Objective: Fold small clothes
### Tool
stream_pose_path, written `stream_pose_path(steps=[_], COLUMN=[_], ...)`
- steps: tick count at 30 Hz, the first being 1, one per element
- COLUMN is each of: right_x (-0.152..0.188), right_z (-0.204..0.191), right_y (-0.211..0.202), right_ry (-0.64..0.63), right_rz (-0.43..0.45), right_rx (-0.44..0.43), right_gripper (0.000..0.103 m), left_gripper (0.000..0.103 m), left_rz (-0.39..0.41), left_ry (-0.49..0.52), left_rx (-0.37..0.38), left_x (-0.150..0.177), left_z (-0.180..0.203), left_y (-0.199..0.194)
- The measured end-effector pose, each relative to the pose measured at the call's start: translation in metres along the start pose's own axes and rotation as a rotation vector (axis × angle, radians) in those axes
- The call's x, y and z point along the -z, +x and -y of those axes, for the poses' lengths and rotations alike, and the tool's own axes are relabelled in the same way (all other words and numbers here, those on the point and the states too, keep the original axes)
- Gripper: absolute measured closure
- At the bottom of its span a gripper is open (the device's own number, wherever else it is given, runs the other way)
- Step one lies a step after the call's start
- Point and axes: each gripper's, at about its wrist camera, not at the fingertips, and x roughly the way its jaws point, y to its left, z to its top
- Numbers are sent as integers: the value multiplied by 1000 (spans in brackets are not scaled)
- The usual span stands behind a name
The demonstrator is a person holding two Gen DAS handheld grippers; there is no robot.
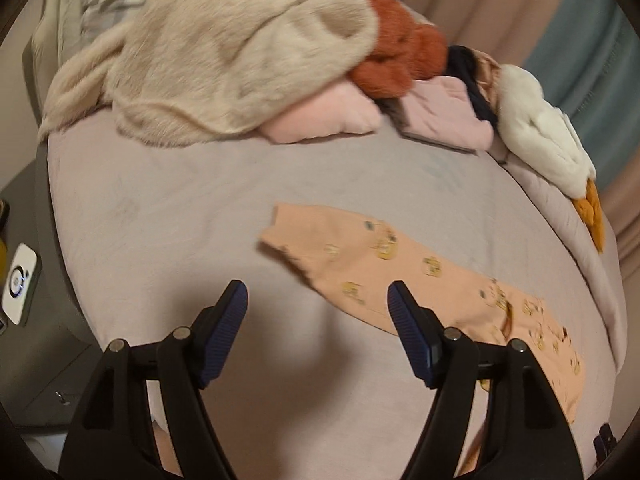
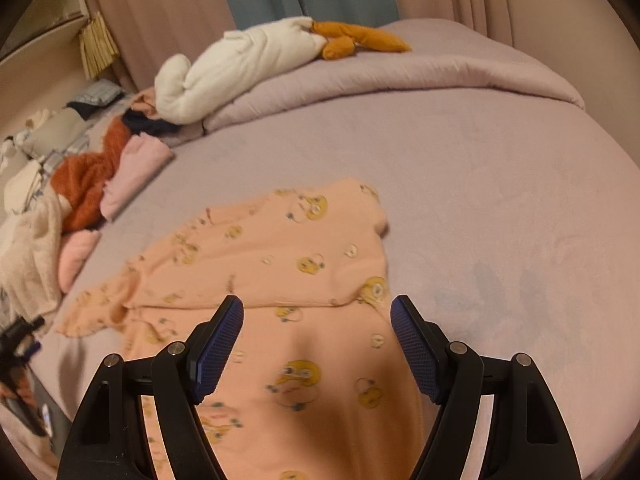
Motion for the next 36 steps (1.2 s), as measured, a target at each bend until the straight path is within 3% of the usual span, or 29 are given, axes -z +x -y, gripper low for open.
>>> stream_pose_path(steps=[4,15,22,27,36], right_x=[4,8,7,8,3], right_z=[-15,-41,-46,-51,-51], right_y=[-3,3,5,9,14], right_ry=[-14,-29,-36,-51,-33], right_rz=[1,-48,-60,-73,-91], right_rx=[22,38,46,55,35], right_gripper=[27,27,27,27,27], left_gripper=[33,56,67,90,94], left_rz=[-56,-133,-124,-135,-49], left_ry=[-71,-171,-186,-203,-99], left_rx=[44,135,165,181,147], left_x=[-6,-17,-20,-27,-36], left_z=[-18,-30,-29,-25,14], left_y=[20,57,70,80,51])
